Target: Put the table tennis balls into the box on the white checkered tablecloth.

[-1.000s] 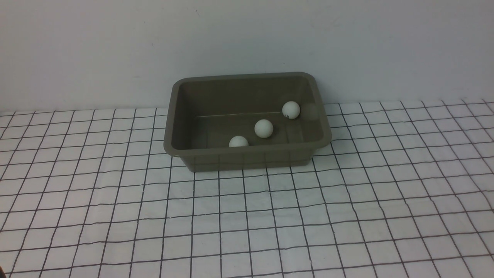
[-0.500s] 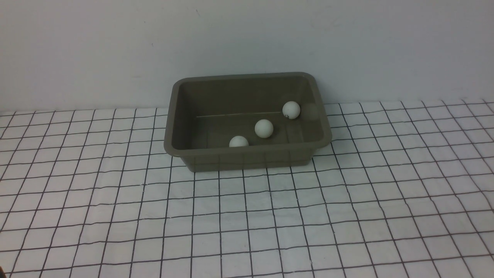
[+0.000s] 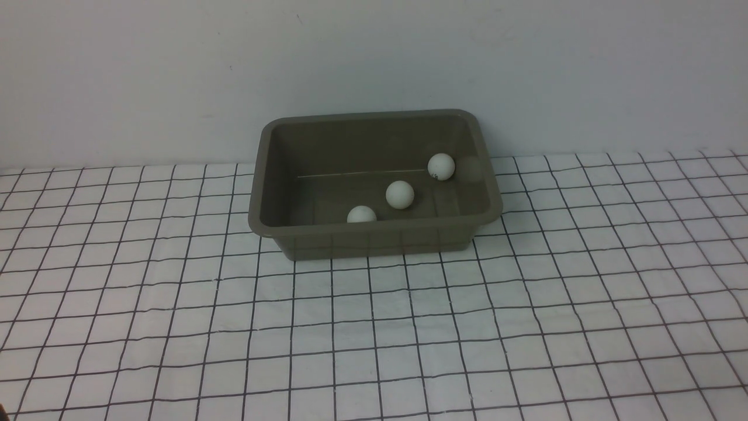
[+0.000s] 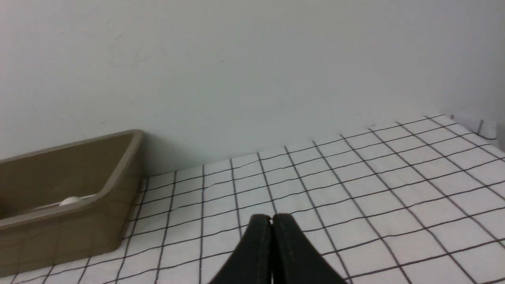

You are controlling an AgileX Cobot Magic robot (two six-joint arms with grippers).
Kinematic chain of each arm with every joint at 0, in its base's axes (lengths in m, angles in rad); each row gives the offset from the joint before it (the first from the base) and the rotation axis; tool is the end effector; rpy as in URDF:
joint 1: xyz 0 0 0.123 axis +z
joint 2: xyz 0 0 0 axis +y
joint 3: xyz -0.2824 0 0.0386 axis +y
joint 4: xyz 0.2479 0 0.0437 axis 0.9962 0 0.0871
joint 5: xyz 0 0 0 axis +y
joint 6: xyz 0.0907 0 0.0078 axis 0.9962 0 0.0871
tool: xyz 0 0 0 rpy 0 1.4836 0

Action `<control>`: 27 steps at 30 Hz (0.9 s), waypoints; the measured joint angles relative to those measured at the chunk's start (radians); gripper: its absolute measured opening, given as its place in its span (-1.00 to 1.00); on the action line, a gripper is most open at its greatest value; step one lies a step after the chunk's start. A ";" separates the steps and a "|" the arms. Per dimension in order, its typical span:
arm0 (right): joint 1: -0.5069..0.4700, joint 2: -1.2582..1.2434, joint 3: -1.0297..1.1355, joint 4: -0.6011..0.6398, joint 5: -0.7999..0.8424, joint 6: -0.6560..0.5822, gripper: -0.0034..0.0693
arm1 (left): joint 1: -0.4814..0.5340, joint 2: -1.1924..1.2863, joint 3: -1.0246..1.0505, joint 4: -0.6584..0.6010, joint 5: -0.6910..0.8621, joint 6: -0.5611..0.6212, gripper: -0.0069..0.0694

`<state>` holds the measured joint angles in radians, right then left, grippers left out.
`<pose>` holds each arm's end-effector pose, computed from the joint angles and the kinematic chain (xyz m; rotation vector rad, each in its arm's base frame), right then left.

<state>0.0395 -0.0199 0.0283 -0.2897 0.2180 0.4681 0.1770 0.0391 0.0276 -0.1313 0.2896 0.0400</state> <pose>0.0554 -0.0035 0.1857 0.1696 1.6938 0.1149 0.0570 0.0067 0.1756 -0.2148 1.8249 0.0295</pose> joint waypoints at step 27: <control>0.004 0.001 -0.001 -0.025 0.144 0.008 -0.95 | 0.000 0.000 0.000 0.000 0.000 0.000 -0.83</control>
<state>0.0436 -0.0189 0.0274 -0.3146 0.3622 0.4761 0.1770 0.0391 0.0276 -0.1313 0.2899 0.0400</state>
